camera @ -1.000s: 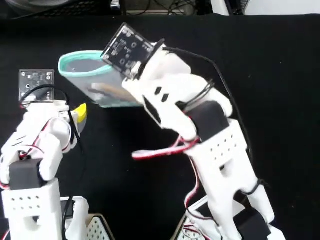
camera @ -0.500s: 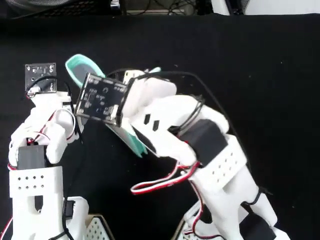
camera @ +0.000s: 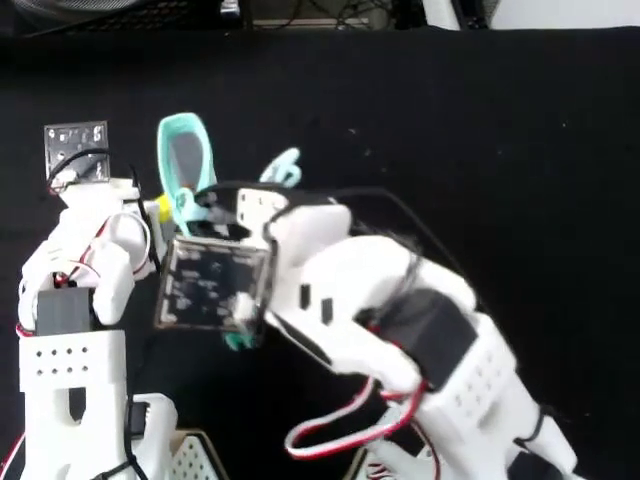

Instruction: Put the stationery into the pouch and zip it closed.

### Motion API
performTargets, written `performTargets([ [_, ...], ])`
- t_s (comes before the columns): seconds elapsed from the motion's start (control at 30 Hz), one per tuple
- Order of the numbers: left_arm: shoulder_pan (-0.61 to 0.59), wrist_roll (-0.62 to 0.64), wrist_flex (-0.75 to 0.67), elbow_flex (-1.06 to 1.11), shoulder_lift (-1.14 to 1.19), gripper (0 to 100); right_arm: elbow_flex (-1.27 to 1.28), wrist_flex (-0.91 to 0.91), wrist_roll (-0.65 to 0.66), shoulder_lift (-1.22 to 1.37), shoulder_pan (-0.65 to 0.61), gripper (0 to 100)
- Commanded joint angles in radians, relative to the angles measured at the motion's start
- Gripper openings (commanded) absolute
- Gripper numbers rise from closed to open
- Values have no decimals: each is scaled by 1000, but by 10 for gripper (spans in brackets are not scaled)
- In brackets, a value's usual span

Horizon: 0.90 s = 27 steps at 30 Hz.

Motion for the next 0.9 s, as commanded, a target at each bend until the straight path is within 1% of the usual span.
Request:
performTargets([
  [0.0, -7, 9, 91, -93, -25, 250, 12, -49, 0, -44, -11, 12],
  [0.1, -7, 6, 239, -205, -68, 250, 41, -104, -29, -31, 38, 12],
  [0.17, -2, -31, 325, -265, -103, 250, 42, -149, -98, -19, 94, 12],
  [0.23, 2, -63, 381, -305, -138, 251, 44, -196, -155, -12, 150, 12],
  [0.3, 4, -63, 404, -320, -175, 251, 44, -235, -198, -4, 190, 12],
  [0.37, 39, -63, 408, -320, -215, 251, 47, -258, -222, 8, 207, 12],
  [0.5, 191, -61, 422, -295, -308, 251, 45, -264, -224, 33, 212, 12],
  [0.6, 297, -60, 381, -223, -379, 255, 45, -261, -219, 36, 212, 12],
  [0.67, 318, -44, 305, -133, -422, 289, 44, -256, -219, 33, 210, 12],
  [0.73, 294, -9, 219, -41, -462, 318, 42, -250, -218, 31, 210, 12],
  [0.77, 274, -5, 175, 1, -474, 317, 36, -238, -218, 27, 209, 12],
  [0.87, 179, 0, 40, 113, -494, 316, -12, -170, -218, -2, 207, 12],
])
